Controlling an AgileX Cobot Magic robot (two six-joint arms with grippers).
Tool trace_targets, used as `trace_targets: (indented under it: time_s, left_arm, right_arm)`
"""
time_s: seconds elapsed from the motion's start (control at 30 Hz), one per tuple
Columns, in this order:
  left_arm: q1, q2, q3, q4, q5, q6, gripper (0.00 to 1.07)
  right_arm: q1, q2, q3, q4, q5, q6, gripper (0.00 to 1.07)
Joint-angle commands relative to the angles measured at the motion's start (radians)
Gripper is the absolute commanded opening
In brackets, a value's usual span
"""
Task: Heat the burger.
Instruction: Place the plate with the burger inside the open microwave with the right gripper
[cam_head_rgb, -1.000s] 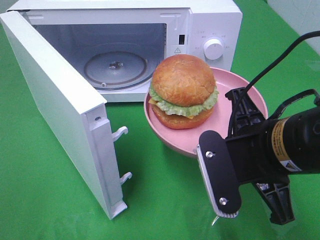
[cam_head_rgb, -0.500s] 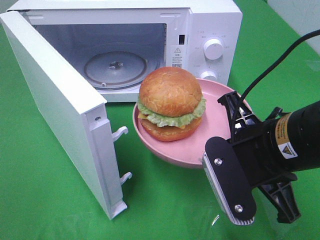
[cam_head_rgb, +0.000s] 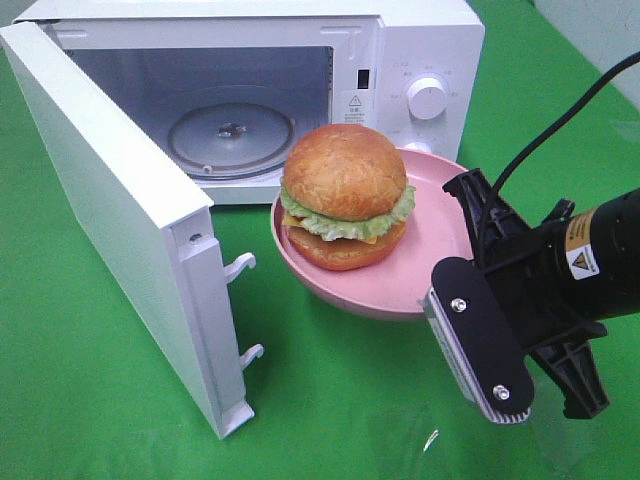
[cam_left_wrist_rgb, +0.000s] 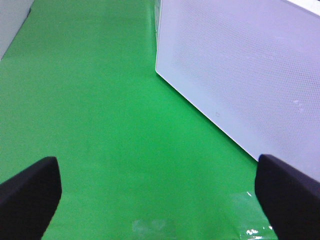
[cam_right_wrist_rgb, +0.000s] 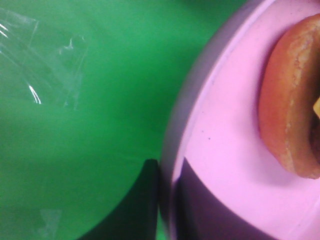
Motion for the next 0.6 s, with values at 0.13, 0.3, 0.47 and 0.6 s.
trace_targets:
  time_s: [0.13, 0.3, 0.47, 0.6]
  left_arm:
    - [-0.007, -0.013, 0.001, -0.005, -0.015, 0.000, 1.00]
    - [-0.007, -0.013, 0.001, -0.005, -0.015, 0.000, 1.00]
    - [-0.007, -0.013, 0.001, -0.005, -0.015, 0.000, 1.00]
    - [-0.007, -0.013, 0.001, -0.005, -0.015, 0.000, 1.00]
  right_arm:
    - [-0.026, -0.010, -0.006, 0.182, -0.085, -0.268, 0.00]
    - [-0.026, -0.010, -0.006, 0.169, -0.090, -0.252, 0.00]
    - [-0.022, -0.010, -0.006, 0.169, -0.091, -0.250, 0.00]
    - [-0.022, -0.010, -0.006, 0.169, -0.103, -0.250, 0.00]
